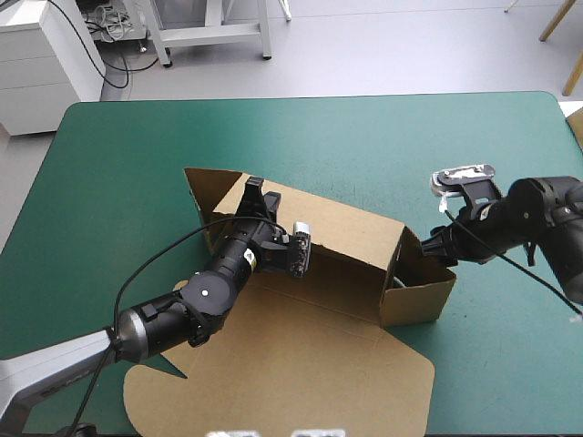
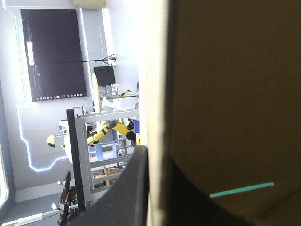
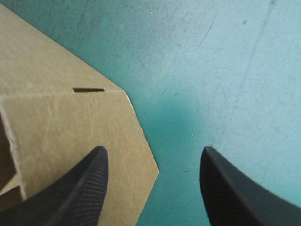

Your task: Fold the box

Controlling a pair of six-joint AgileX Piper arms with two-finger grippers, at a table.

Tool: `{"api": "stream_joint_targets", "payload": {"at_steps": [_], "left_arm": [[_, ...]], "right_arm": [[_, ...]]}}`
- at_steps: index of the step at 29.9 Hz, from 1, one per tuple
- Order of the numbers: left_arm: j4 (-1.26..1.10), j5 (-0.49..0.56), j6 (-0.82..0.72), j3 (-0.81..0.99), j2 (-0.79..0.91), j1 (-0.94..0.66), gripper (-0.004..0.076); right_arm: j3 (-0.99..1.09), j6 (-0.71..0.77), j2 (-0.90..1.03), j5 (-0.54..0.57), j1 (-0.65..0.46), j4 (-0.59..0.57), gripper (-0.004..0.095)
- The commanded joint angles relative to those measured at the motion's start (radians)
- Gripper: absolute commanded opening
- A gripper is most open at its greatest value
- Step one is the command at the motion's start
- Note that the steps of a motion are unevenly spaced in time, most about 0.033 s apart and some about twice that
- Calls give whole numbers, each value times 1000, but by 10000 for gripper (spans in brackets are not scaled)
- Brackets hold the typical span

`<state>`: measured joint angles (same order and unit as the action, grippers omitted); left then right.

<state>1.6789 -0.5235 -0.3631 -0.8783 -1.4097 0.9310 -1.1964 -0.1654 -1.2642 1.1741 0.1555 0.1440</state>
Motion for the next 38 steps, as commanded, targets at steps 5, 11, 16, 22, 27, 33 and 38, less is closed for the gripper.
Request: {"api": "stream_joint_targets", "payload": {"at_steps": [5, 11, 16, 22, 27, 33, 38], "left_arm": [[13, -24, -12, -19, 25, -5, -8], [14, -23, -12, -19, 25, -5, -8], [18, -21, -12, -19, 25, -5, -8], [18, -14, -12, -19, 25, -5, -8], [18, -14, -12, -19, 25, -5, -8], [18, -14, -12, -19, 25, -5, -8], [18, -23, -2, -19, 25, -5, -8]], "right_arm": [[121, -18, 162, -32, -1, 74, 527], [189, -22, 213, -21, -1, 113, 527], [198, -22, 249, -7, -1, 133, 506], [198, -34, 285, -7, -1, 167, 506], [167, -24, 310, -7, -1, 144, 506], [-2, -2, 310, -7, -1, 91, 507], [-144, 8, 307, -17, -1, -12, 507]]}}
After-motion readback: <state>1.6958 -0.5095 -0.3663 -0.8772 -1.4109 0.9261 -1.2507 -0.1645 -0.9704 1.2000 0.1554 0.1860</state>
